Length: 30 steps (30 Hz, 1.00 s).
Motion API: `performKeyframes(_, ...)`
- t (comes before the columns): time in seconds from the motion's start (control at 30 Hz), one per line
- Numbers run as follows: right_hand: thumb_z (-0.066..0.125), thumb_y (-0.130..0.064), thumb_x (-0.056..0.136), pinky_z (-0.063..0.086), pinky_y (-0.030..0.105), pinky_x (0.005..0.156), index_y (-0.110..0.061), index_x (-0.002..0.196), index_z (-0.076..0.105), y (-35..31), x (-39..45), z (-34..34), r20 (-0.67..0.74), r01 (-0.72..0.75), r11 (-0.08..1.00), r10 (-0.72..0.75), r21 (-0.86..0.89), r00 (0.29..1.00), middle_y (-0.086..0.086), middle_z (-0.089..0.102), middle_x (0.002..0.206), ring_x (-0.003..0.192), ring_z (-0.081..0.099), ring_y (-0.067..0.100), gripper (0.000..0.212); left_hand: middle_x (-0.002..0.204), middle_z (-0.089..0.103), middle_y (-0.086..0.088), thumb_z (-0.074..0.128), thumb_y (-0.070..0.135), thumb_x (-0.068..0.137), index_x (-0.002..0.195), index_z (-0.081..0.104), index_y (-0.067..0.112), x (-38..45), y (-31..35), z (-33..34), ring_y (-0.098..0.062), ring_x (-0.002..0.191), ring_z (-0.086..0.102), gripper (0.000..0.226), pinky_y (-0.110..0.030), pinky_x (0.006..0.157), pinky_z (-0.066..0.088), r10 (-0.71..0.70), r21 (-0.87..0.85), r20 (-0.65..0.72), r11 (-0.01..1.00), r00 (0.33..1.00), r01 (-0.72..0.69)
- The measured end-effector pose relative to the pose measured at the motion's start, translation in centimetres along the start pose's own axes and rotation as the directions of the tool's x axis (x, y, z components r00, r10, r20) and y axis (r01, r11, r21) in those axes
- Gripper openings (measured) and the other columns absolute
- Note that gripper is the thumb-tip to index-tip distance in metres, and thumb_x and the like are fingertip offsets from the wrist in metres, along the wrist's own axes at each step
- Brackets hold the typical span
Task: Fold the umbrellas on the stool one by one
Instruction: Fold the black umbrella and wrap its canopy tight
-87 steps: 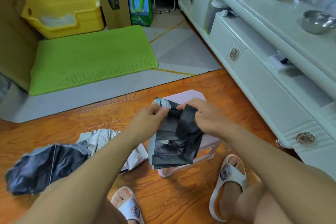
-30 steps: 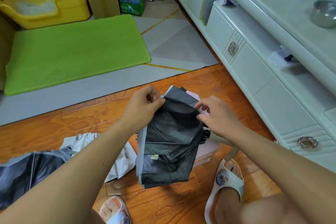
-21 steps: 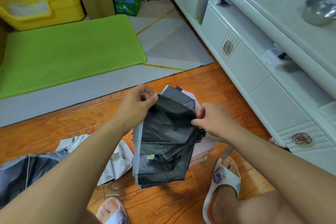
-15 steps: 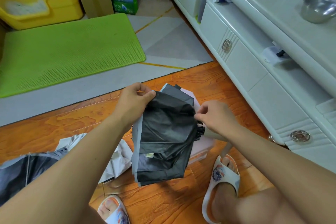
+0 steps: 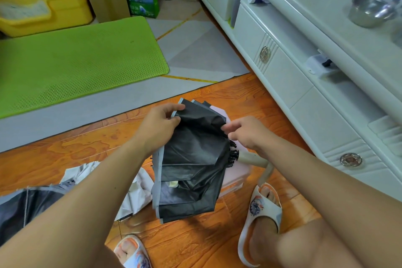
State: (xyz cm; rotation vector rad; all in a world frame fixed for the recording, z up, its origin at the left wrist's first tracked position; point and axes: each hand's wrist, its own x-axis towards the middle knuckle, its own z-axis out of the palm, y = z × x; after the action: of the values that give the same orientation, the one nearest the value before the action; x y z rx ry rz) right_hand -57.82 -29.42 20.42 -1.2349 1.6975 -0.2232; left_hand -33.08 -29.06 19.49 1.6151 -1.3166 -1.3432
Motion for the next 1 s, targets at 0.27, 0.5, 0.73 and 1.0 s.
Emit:
performKeyframes(0.27,0.063,0.006,0.089,0.043,0.026,0.076,-0.01,0.112,0.073,0.3,0.5,0.8,-0.089,-0.055,0.992,0.066,0.117,0.994,0.007,0.067,0.11,0.102,0.06,0.02,0.03,0.109,0.073,0.001,0.058,0.008,0.1,0.103,0.076,0.029,0.2,0.3,0.2,-0.012,0.091,0.069,0.028,-0.028,0.083,0.056,-0.066,-0.114,-0.082,0.992,0.994,0.056)
performKeyframes(0.5,0.075,-0.025,0.09,0.033,0.026,0.051,-0.02,0.075,0.066,0.7,1.4,0.9,-0.183,-0.041,0.999,0.041,0.003,0.982,-0.003,0.057,0.068,0.061,0.049,0.015,0.018,0.109,0.076,0.001,0.059,0.006,0.099,0.094,0.08,0.028,0.2,0.0,-0.5,-0.018,0.1,0.072,0.031,-0.032,0.086,0.057,-0.088,-0.197,-0.084,0.978,0.993,0.07)
performKeyframes(0.73,0.076,-0.005,0.085,0.053,0.03,0.079,-0.028,0.101,0.073,0.6,1.6,1.5,-0.161,0.0,0.995,0.016,0.102,0.987,0.0,0.071,0.107,0.101,0.067,0.021,0.028,0.079,0.067,-0.004,0.058,0.0,0.095,0.086,0.077,0.023,-0.1,0.0,-0.7,-0.013,0.069,0.062,0.031,-0.029,0.067,0.052,-0.065,-0.124,-0.077,0.991,0.995,0.055)
performKeyframes(1.0,0.08,-0.01,0.084,0.053,0.024,0.075,-0.013,0.093,0.074,-0.1,0.3,1.8,0.008,-0.019,0.965,0.017,0.26,1.0,0.002,0.071,0.098,0.094,0.066,0.019,0.012,0.068,0.061,0.002,0.052,-0.005,0.094,0.084,0.071,0.015,-0.7,0.6,-0.9,0.0,0.049,0.052,0.03,-0.011,0.041,0.037,-0.101,-0.093,-0.072,0.991,0.992,0.094)
